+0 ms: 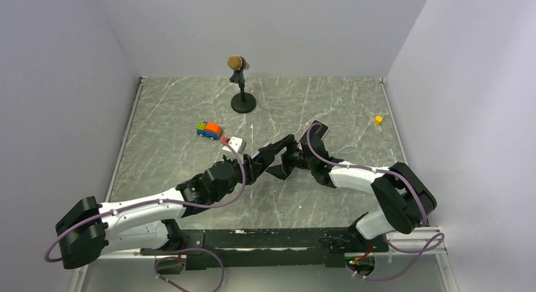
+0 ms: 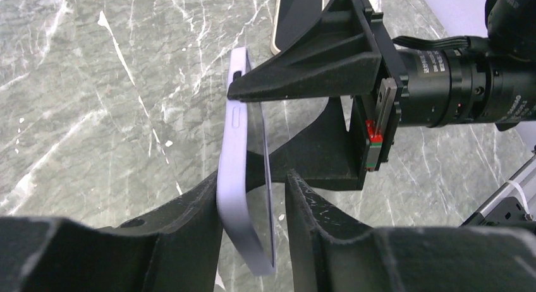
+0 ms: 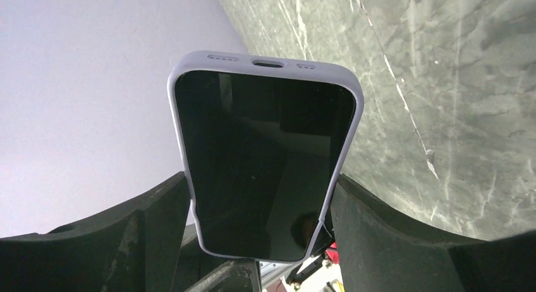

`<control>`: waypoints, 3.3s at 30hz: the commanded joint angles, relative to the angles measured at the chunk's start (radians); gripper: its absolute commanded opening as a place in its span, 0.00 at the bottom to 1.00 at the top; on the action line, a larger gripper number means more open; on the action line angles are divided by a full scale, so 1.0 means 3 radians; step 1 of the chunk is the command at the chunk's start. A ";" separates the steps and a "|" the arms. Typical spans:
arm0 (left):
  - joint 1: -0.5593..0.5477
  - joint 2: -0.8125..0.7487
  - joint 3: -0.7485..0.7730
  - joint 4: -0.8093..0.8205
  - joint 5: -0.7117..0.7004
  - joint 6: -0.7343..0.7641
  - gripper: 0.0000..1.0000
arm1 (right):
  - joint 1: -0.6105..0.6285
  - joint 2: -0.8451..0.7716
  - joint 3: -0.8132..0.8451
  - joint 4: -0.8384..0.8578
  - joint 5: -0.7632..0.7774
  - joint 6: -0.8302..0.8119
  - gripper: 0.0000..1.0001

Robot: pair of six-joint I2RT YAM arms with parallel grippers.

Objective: Take the phone out of the phone case
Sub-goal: Pick up the phone at the center of the board.

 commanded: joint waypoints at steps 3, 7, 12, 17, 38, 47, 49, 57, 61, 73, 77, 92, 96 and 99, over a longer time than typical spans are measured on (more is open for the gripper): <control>-0.0021 0.0148 0.0230 0.0082 0.0067 0.0041 0.33 | 0.0063 -0.0169 0.0109 0.0390 0.0053 0.0204 0.00; -0.0021 0.0207 0.0372 -0.0150 0.0159 0.0126 0.01 | 0.0056 -0.0213 0.0101 0.0337 -0.0020 -0.0078 0.00; 0.0020 0.0079 0.0353 -0.0308 0.0329 0.0313 0.00 | 0.0023 -0.0328 -0.0002 0.0397 -0.0234 -0.0742 0.88; 0.0491 -0.0316 0.0385 -0.0573 0.1237 0.0605 0.00 | -0.0027 -0.0515 0.0333 -0.0679 -0.0417 -0.2259 1.00; 0.1338 0.0211 0.1718 -0.2660 0.4529 0.2245 0.00 | 0.0134 -0.1023 0.0697 -0.1712 -0.1474 -0.4852 1.00; 0.1423 0.0310 0.1794 -0.2462 0.4512 0.2069 0.00 | 0.0372 -0.0661 0.0727 -0.1156 -0.1872 -0.4555 0.38; 0.1544 0.0248 0.1728 -0.2244 0.4305 0.1821 0.00 | 0.0370 -0.0684 0.0661 -0.0919 -0.1844 -0.4386 0.14; 0.2287 -0.0785 0.0509 -0.0473 0.3263 -0.0265 0.96 | 0.0193 -0.0630 0.0402 0.0481 -0.1386 -0.3116 0.00; 0.2290 -0.1094 0.0227 -0.0199 0.3024 -0.0730 0.99 | 0.0059 -0.0268 0.0183 0.1885 -0.1471 -0.2045 0.00; 0.2283 -0.0807 -0.0228 0.1051 0.3056 -0.1708 0.88 | 0.0183 0.0905 0.0280 0.4238 -0.1342 -0.0483 0.00; 0.2276 -0.0660 -0.0215 0.1299 0.3120 -0.1770 0.82 | 0.0304 0.0810 0.0335 0.3812 -0.1339 -0.0756 0.00; 0.1907 -0.0405 -0.0097 0.1629 0.3298 -0.1864 0.35 | 0.0464 0.0136 0.0544 0.1888 -0.0875 -0.2039 0.00; 0.1916 -0.0392 -0.0147 0.1862 0.3348 -0.1915 0.00 | 0.0471 -0.0049 0.0647 0.1288 -0.0832 -0.2390 0.54; 0.2002 -0.0403 -0.0122 0.1955 0.3433 -0.1959 0.00 | 0.0482 -0.0433 0.0756 0.0173 -0.0435 -0.3023 0.99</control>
